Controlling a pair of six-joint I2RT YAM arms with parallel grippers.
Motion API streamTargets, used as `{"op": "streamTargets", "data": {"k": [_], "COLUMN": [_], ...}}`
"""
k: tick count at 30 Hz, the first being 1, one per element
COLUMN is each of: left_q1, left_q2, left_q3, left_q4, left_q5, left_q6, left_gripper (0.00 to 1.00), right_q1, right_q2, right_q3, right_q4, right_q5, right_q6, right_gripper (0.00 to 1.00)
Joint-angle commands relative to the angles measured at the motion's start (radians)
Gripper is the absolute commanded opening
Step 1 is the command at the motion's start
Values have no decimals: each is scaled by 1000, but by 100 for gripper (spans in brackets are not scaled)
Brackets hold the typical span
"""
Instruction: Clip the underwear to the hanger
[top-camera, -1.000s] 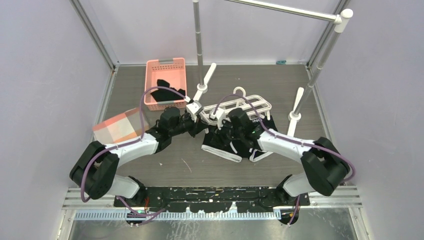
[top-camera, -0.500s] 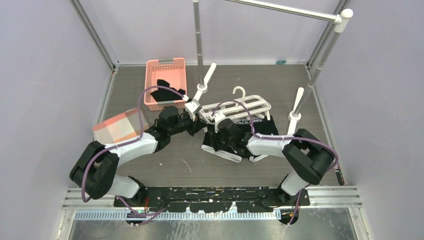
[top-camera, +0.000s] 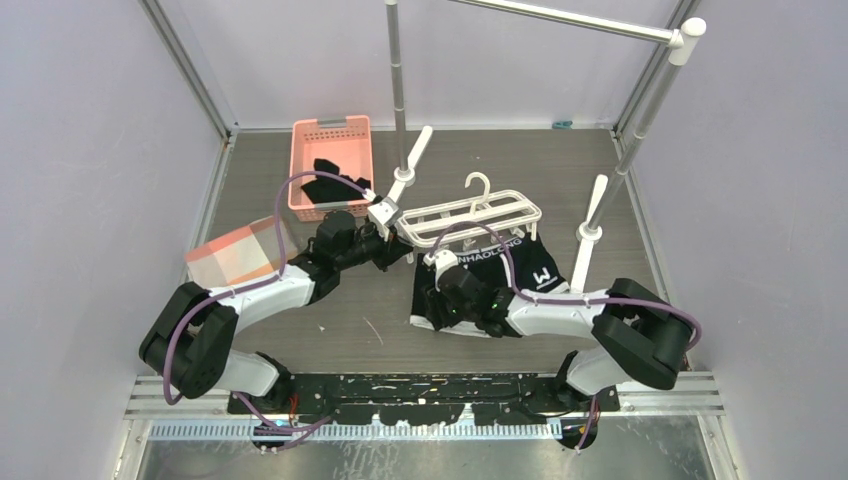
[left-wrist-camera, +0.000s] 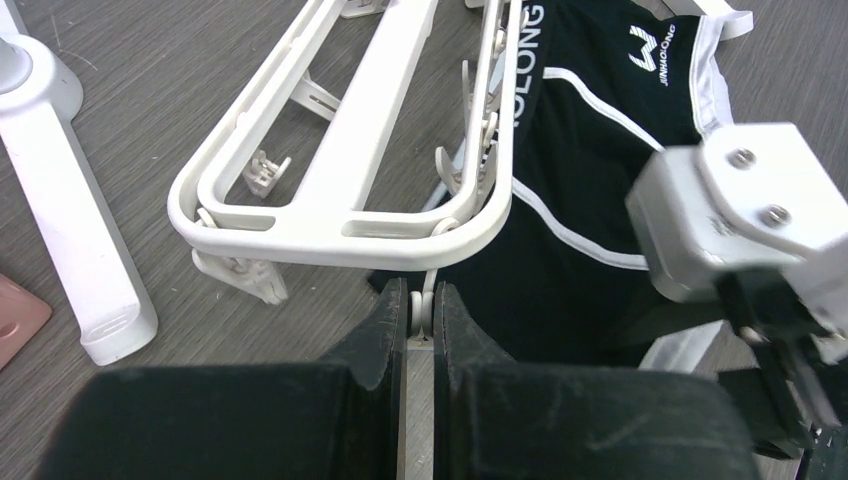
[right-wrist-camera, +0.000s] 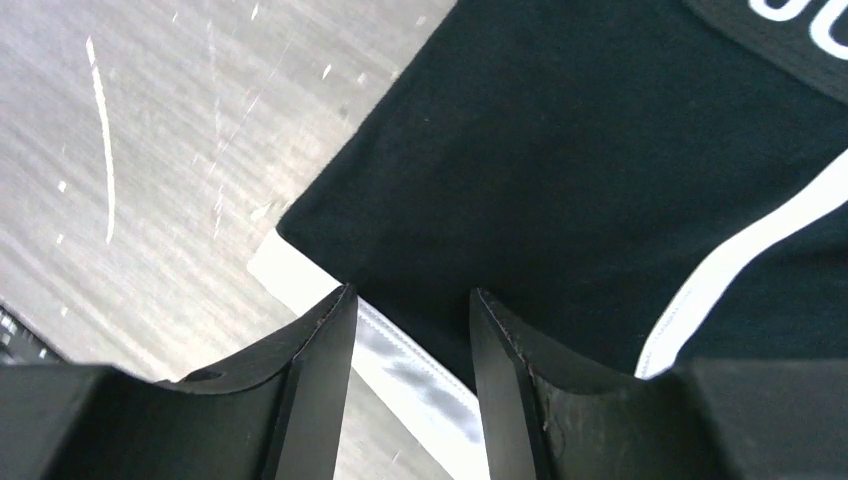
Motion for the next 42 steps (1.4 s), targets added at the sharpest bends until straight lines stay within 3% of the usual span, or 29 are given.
{"op": "streamTargets", "data": {"k": [1, 7, 12, 17, 21, 25, 30, 42], "left_q1": [7, 7, 7, 7, 7, 8, 7, 7], "left_q2": [-24, -22, -18, -16, -11, -14, -6, 29], "left_q3": [34, 34, 30, 21, 24, 27, 33, -19], "left_q4": [87, 81, 85, 99, 104, 105, 106, 197], "left_q5": [8, 18, 26, 21, 31, 32, 25, 8], "left_q6": [15, 15, 11, 6, -4, -3, 0, -28], "left_gripper": [0, 0, 0, 0, 0, 0, 0, 0], "right_q1": [55, 73, 72, 4, -122, -135, -109, 6], "right_q2": [-85, -245, -379, -370, -291, -182, -76, -44], "right_q3": [-17, -19, 30, 112, 165, 146, 58, -11], "right_q4": [-102, -144, -125, -129, -154, -135, 7, 6], "right_q5": [-31, -64, 2, 42, -173, -226, -134, 14], "right_q6": [60, 27, -185, -338, -323, -319, -254, -120], "right_gripper": [51, 54, 61, 60, 56, 51, 41, 37]}}
